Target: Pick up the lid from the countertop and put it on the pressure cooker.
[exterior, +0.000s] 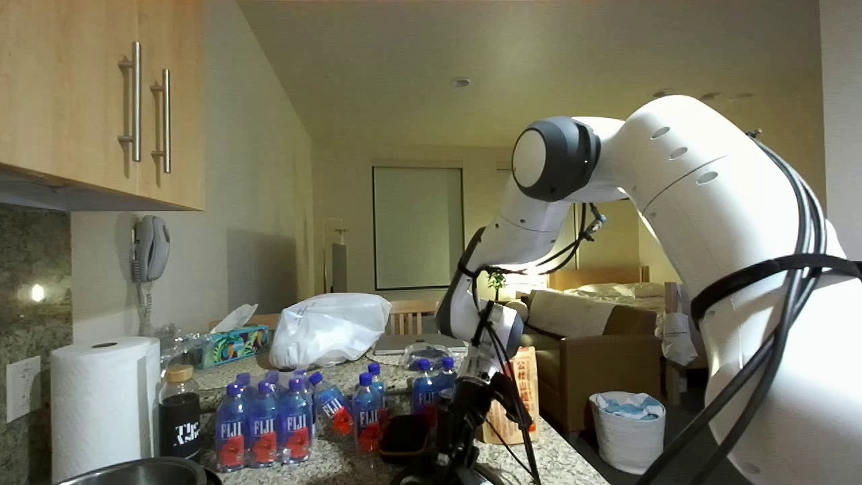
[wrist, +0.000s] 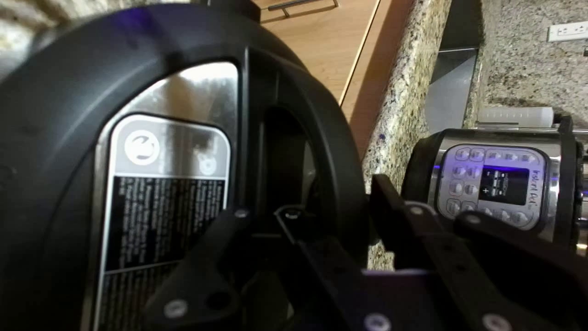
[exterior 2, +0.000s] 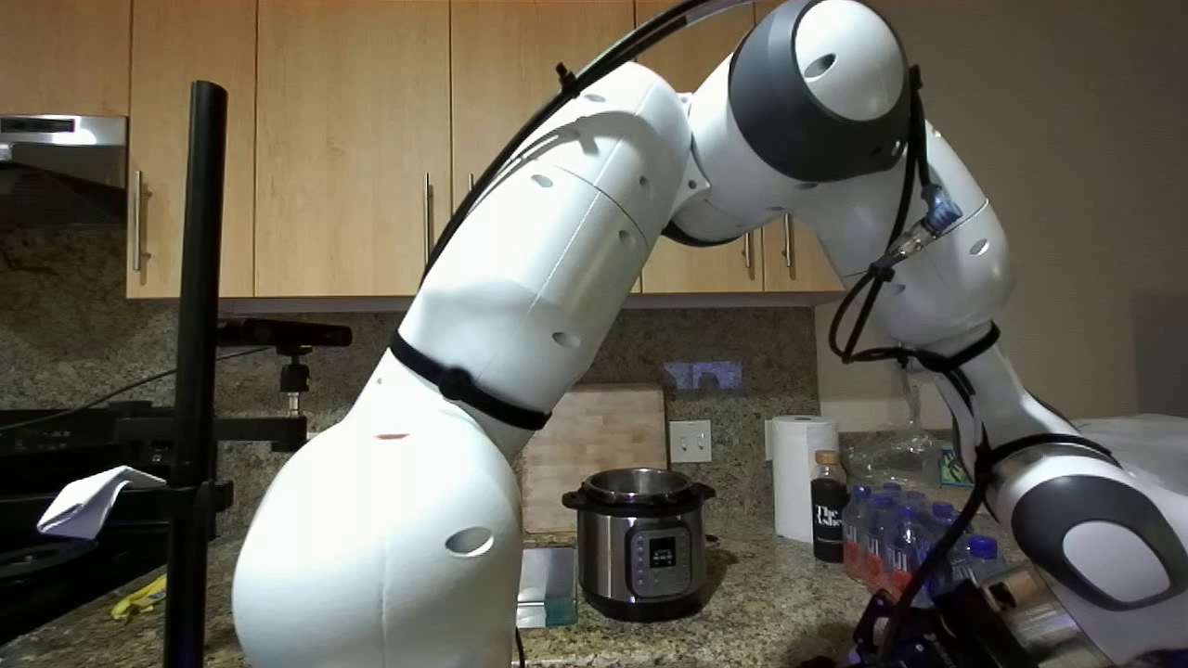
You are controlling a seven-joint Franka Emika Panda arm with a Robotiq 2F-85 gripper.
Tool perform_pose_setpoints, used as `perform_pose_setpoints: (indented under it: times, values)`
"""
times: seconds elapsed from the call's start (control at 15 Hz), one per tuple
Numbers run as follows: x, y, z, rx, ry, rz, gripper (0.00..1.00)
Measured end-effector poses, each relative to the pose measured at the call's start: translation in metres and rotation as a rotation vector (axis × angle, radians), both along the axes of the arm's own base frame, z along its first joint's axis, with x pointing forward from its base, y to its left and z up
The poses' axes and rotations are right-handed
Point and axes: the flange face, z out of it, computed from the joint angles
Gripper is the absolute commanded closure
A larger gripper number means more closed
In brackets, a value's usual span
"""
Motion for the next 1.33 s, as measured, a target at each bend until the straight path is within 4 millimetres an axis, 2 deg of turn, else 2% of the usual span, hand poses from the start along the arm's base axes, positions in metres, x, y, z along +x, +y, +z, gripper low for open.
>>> perform_pose_setpoints:
  times: [0.07, 0.2, 1.33]
  values:
    - [-0.0002, 0.0002, -0.0015, 0.001, -0.001, 0.004, 1.00]
    - [0.0004, -0.0003, -0.0023, 0.000, -0.006, 0.012, 0.97]
    - [0.0041, 0.0015, -0.0002, 0.029, -0.167, 0.178, 0.96]
